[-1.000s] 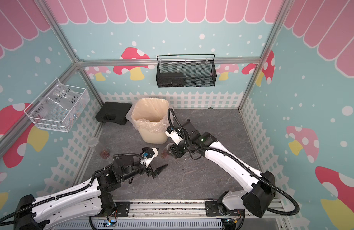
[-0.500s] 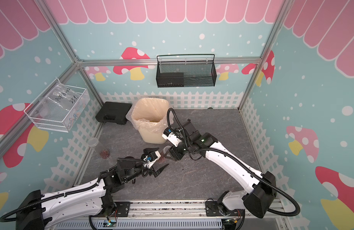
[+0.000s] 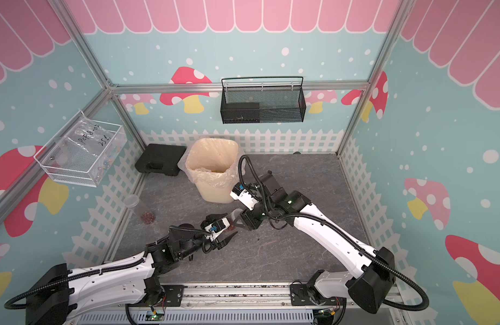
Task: Empty the moldy dried flower tea in the jars
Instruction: Pick up the jar from the center of the board.
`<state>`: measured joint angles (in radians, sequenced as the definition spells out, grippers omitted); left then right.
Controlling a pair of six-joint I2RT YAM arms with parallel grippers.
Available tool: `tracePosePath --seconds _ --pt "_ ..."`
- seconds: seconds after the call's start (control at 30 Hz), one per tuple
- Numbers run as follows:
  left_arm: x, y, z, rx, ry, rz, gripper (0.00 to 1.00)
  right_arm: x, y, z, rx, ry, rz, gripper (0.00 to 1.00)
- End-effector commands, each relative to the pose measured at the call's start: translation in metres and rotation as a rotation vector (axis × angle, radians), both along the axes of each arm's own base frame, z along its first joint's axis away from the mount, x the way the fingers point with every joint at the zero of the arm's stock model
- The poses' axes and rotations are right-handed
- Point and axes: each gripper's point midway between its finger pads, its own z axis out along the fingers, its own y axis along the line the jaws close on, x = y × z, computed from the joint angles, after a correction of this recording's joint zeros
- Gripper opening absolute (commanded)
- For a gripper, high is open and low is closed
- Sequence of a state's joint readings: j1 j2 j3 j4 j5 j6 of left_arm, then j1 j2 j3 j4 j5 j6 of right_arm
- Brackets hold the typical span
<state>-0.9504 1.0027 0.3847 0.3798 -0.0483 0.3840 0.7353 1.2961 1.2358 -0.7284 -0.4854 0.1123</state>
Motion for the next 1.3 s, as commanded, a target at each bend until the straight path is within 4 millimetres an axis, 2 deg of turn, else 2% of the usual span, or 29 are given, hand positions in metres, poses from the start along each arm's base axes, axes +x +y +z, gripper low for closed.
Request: tracePosePath --seconds 0.0,0.4,0.57,0.77,0.87,1.03,1.1,1.27 --pt "-0.003 -0.003 0.001 0.018 -0.057 -0.034 0.79 -0.010 0.003 0.007 0.036 -0.017 0.054 0.16" --pt "0.000 -0.004 -0.005 0.025 -0.067 -0.028 0.63 -0.011 0.004 0.004 0.032 -0.004 0.061 0.16" --pt "0.001 -0.005 -0.004 0.016 -0.063 -0.025 0.54 -0.008 0.004 0.004 0.030 -0.013 0.050 0.16" --pt "0.002 -0.005 -0.004 0.008 -0.060 -0.020 0.41 -0.003 0.004 0.006 0.033 -0.033 0.030 0.21" --pt "0.000 -0.006 -0.002 -0.004 -0.061 -0.028 0.34 0.001 0.003 0.012 0.040 -0.064 0.007 0.31" --pt "-0.003 -0.005 0.001 -0.026 -0.062 -0.035 0.27 0.003 -0.005 0.032 0.070 -0.130 -0.033 0.65" --pt "-0.003 -0.004 0.001 -0.027 -0.065 -0.034 0.26 0.002 -0.010 0.043 0.089 -0.162 -0.053 0.75" --pt "0.000 0.001 0.000 -0.008 -0.079 -0.009 0.24 0.003 -0.026 0.068 0.145 -0.222 -0.155 0.88"
